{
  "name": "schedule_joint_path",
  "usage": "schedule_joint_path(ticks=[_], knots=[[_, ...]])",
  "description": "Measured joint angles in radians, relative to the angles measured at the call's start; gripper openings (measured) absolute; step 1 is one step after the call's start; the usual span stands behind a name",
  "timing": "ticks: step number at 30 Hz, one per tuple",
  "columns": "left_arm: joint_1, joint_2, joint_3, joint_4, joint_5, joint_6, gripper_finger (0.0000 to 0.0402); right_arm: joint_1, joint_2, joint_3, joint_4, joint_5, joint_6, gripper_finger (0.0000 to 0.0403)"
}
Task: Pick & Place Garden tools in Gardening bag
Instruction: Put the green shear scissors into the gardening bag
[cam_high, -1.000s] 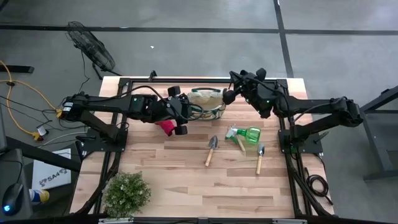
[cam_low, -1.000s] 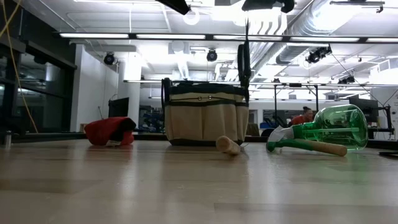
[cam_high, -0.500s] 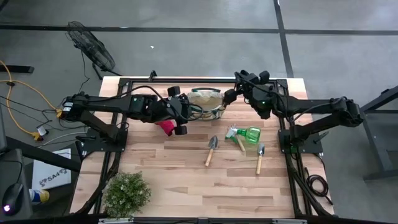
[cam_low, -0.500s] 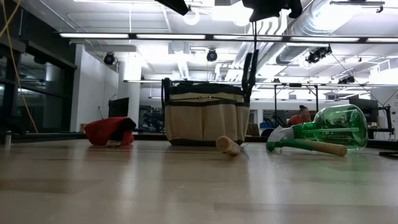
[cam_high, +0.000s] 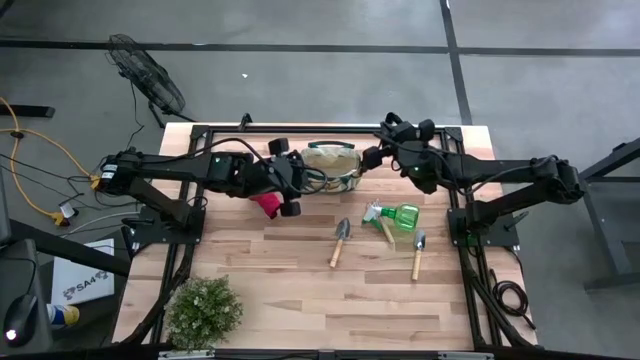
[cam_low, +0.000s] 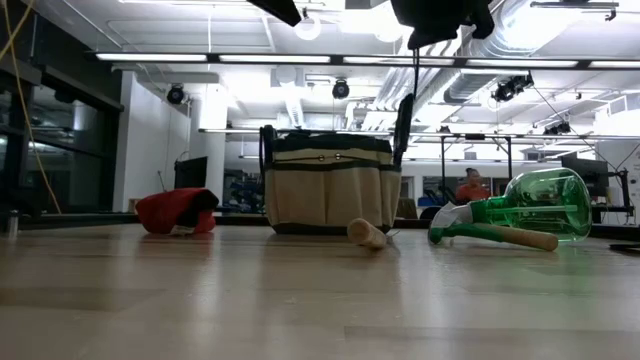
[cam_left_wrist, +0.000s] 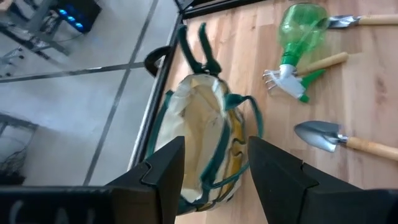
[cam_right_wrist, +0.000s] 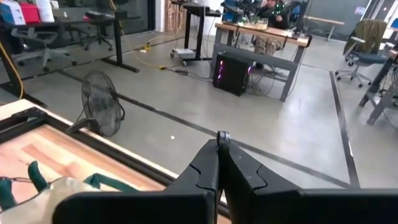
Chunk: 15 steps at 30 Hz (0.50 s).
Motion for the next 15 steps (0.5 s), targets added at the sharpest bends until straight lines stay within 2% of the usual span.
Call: schedule_joint_path(ticks=[15], knots=[[0.0, 0.0, 0.0, -0.029, -0.011, -0.027, 0.017, -0.022, 0.039, 0.0, -0.032, -0.089, 0.067, 0.0004]])
